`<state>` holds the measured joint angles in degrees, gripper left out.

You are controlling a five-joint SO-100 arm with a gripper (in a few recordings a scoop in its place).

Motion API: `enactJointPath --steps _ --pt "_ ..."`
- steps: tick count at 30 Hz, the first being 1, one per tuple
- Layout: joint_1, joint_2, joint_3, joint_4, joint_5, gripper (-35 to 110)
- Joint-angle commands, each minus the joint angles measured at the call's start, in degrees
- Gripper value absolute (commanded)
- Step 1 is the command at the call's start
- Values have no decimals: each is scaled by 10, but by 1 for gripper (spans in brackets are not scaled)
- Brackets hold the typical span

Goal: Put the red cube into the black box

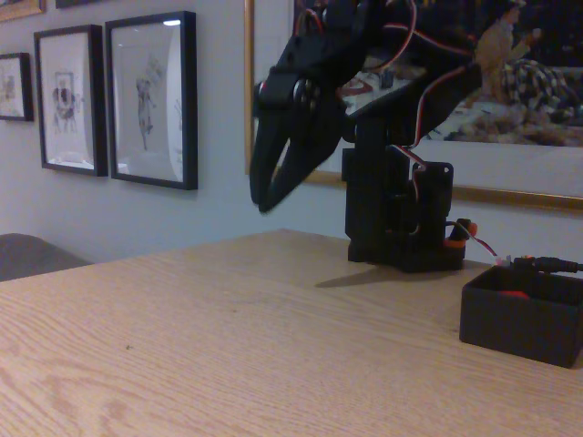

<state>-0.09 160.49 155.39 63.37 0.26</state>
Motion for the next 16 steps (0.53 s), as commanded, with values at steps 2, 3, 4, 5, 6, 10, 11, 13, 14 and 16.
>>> enactJointPath --steps 2,3,4,5,6,10,11,13,14,16 --pt "-10 54 34 3 8 -2" --pt "-10 66 47 -2 9 -2" --pt "-7 82 60 -4 7 -2" --pt "-5 100 71 -3 4 -3" --pt "-4 120 80 3 2 -3" --pt "2 146 91 11 -4 -3" --pt "4 142 93 7 -4 -3" --pt "6 141 96 5 -4 -3" --pt "7 142 98 5 -4 -3" --pt "11 146 101 5 -6 -3"
